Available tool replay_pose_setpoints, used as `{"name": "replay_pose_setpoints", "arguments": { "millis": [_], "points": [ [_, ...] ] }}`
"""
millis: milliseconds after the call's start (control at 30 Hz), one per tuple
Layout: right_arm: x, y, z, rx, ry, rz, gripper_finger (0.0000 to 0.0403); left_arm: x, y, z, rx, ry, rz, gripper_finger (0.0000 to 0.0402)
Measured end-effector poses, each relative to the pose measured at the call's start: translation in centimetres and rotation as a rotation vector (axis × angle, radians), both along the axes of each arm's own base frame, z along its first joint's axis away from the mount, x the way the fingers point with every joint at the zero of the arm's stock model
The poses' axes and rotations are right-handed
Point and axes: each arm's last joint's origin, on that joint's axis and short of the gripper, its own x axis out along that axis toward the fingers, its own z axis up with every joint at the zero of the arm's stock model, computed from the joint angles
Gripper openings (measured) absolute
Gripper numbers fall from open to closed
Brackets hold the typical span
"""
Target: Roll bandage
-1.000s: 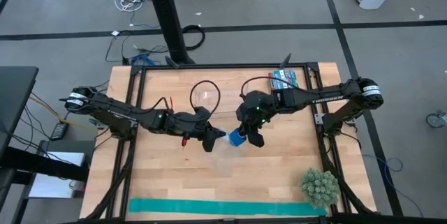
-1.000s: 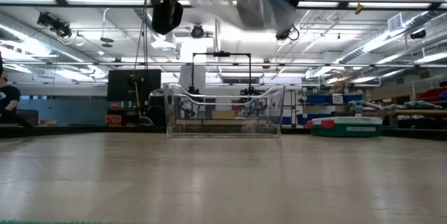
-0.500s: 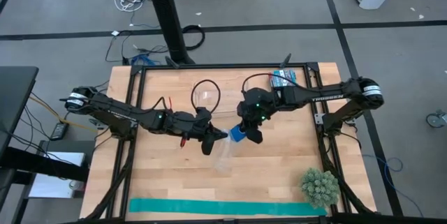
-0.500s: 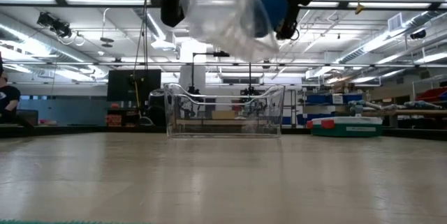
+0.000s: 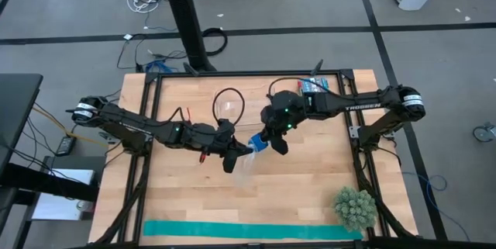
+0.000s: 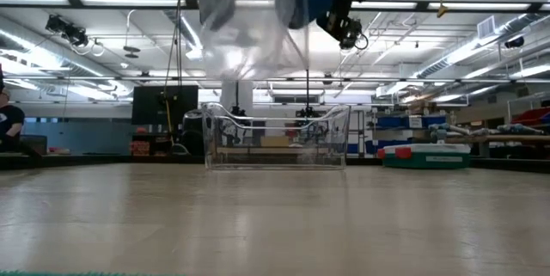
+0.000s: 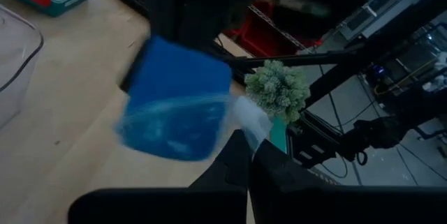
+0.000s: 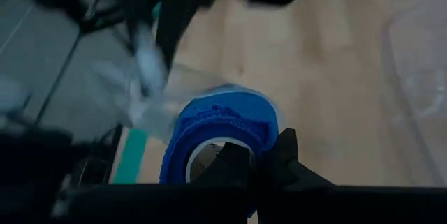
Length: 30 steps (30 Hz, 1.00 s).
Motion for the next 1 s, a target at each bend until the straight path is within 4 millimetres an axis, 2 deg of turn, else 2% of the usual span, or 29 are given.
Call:
{"name": "replay_pose_setpoints", "arguments": {
  "millis": [67, 167, 267, 400, 500, 600, 700, 800, 900, 967, 1000],
  "points": [
    [-0.1, -0.4, 0.0, -0.007, 0.023, -0.103, 0.0000, 0.0, 0.0, 0.0, 0.001, 0.003, -0.001, 0.0002],
    [0.1, -0.9, 0.0, 0.022, -0.005, -0.061, 0.0000, 0.0, 0.0, 0.0, 0.001, -0.001, -0.004, 0.0002],
    [0.1, -1.5, -0.1, 0.036, 0.024, -0.149, 0.0000, 0.0, 0.0, -0.1, 0.001, 0.007, -0.018, 0.0002],
    [0.4, -1.7, 0.0, 0.149, 0.002, -0.020, 0.0000, 0.0, 0.0, -0.1, 0.004, 0.009, -0.019, 0.0002],
    [0.2, -1.8, -0.5, 0.148, 0.059, -0.107, 0.0000, 0.0, 0.2, -0.2, 0.006, 0.017, -0.012, 0.0002],
    [0.5, -1.6, 0.0, 0.202, 0.005, -0.007, 0.0000, 0.0, 0.2, -0.1, 0.006, 0.015, -0.008, 0.0002],
    [0.3, -1.7, -0.2, 0.206, 0.053, -0.095, 0.0000, 0.0, 0.2, -0.2, 0.008, 0.025, -0.009, 0.0002],
    [0.5, -1.7, 0.0, 0.233, 0.005, 0.021, 0.0000, 0.0, 0.2, -0.2, 0.005, 0.022, -0.009, 0.0002],
    [0.4, -1.8, -0.5, 0.221, 0.063, -0.077, 0.0000, 0.0, 0.4, -0.2, 0.008, 0.027, -0.002, 0.0002],
    [0.5, -1.6, -0.3, 0.242, 0.027, 0.024, 0.0000, 0.0, 0.5, -0.3, 0.009, 0.027, 0.007, 0.0002],
    [0.5, -1.6, -0.3, 0.244, 0.024, 0.018, 0.0000, 0.0, 0.5, -0.2, 0.009, 0.018, 0.011, 0.0002]
  ]
}}
